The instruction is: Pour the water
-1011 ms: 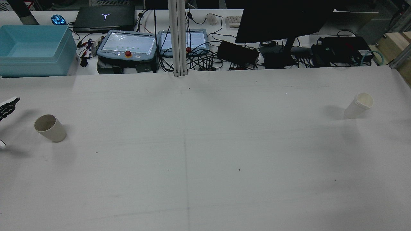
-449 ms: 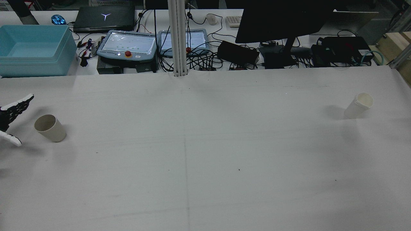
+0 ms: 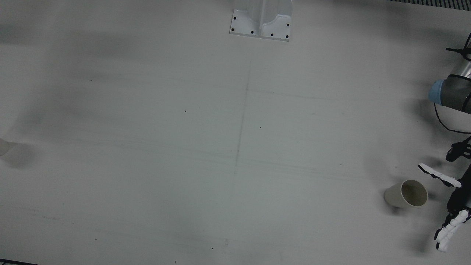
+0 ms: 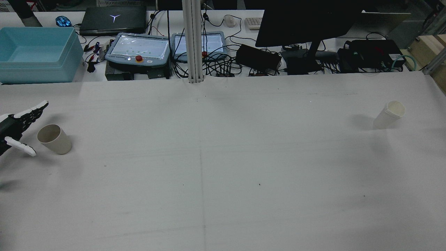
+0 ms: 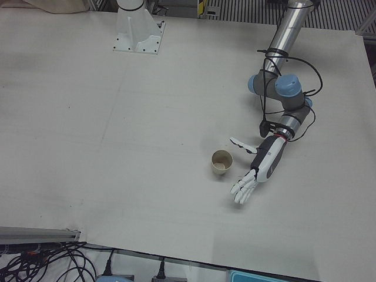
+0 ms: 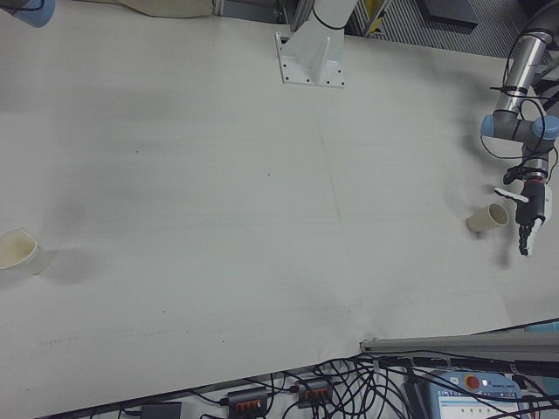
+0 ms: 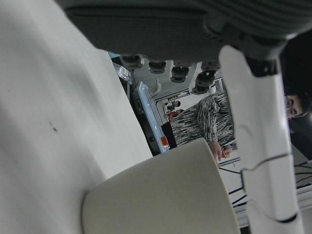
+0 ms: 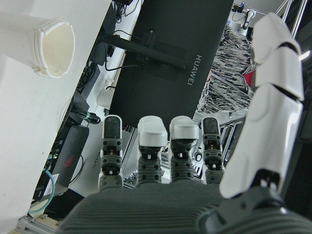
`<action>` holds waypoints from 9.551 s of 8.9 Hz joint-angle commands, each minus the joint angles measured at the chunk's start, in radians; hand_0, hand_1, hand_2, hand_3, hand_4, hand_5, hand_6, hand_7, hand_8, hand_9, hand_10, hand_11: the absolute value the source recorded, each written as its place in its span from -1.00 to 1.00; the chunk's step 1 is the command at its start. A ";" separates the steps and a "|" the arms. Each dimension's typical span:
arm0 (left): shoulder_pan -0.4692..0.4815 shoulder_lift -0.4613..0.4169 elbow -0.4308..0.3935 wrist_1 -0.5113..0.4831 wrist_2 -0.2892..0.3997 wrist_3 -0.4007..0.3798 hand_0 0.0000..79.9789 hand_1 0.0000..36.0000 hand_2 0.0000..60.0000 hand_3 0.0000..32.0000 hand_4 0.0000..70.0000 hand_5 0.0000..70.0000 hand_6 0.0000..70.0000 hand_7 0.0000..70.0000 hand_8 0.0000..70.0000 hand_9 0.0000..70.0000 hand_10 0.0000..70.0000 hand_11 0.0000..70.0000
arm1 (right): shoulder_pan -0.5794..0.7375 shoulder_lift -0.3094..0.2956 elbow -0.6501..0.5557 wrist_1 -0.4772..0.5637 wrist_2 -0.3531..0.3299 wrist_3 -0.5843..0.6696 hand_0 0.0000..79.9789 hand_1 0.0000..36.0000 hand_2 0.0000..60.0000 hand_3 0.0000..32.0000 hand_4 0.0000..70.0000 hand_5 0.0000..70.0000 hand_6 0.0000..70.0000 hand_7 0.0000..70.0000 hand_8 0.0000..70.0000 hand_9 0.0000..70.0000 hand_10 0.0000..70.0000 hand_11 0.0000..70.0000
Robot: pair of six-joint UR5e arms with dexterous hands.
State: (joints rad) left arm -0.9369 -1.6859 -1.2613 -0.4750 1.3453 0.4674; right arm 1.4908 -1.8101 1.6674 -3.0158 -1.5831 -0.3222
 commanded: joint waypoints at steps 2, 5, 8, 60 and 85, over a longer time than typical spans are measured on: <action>0.052 -0.021 0.000 0.016 -0.023 0.004 0.53 -0.24 -1.00 -1.00 -0.37 -1.00 -0.74 -0.91 -0.86 -1.00 -0.98 -0.91 | 0.000 -0.002 0.000 0.000 0.000 0.000 0.35 -0.06 -0.43 -1.00 -0.56 -0.43 0.77 0.92 0.86 1.00 -0.43 -0.13; 0.061 -0.018 0.008 0.013 -0.022 0.004 0.84 0.02 -1.00 -1.00 -0.38 -1.00 -0.73 -0.90 -0.85 -1.00 -0.97 -0.88 | -0.001 -0.002 0.000 0.000 0.000 0.000 0.35 -0.06 -0.46 -1.00 -0.61 -0.43 0.73 0.86 0.84 1.00 -0.45 -0.16; 0.067 -0.028 0.000 0.030 -0.041 0.004 1.00 0.30 -1.00 -1.00 -0.38 -1.00 -0.72 -0.88 -0.83 -1.00 -0.95 -0.85 | 0.000 -0.002 0.000 0.000 -0.002 0.000 0.34 -0.07 -0.46 -1.00 -0.63 -0.44 0.72 0.86 0.82 1.00 -0.46 -0.18; 0.136 0.005 -0.590 0.668 -0.127 -0.377 1.00 1.00 1.00 -1.00 0.53 1.00 -0.55 -0.60 -0.69 -0.84 -0.82 -0.63 | -0.314 0.431 -0.869 0.632 0.250 -0.015 1.00 1.00 0.27 -1.00 -0.26 -0.33 0.81 1.00 0.61 1.00 -0.92 -0.79; 0.423 -0.995 -0.141 1.024 -0.118 -0.104 1.00 1.00 1.00 -1.00 0.87 1.00 -0.27 -0.38 -0.61 -0.75 -0.79 -0.59 | -0.375 0.603 0.528 -0.669 0.092 -0.744 1.00 1.00 1.00 -1.00 0.80 -0.22 1.00 1.00 0.44 0.90 -1.00 -0.99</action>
State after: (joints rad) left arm -0.4875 -2.6677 -1.3916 0.5029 1.2008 0.3296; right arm 1.1980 -1.2197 2.1659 -3.6134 -1.4942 -1.0148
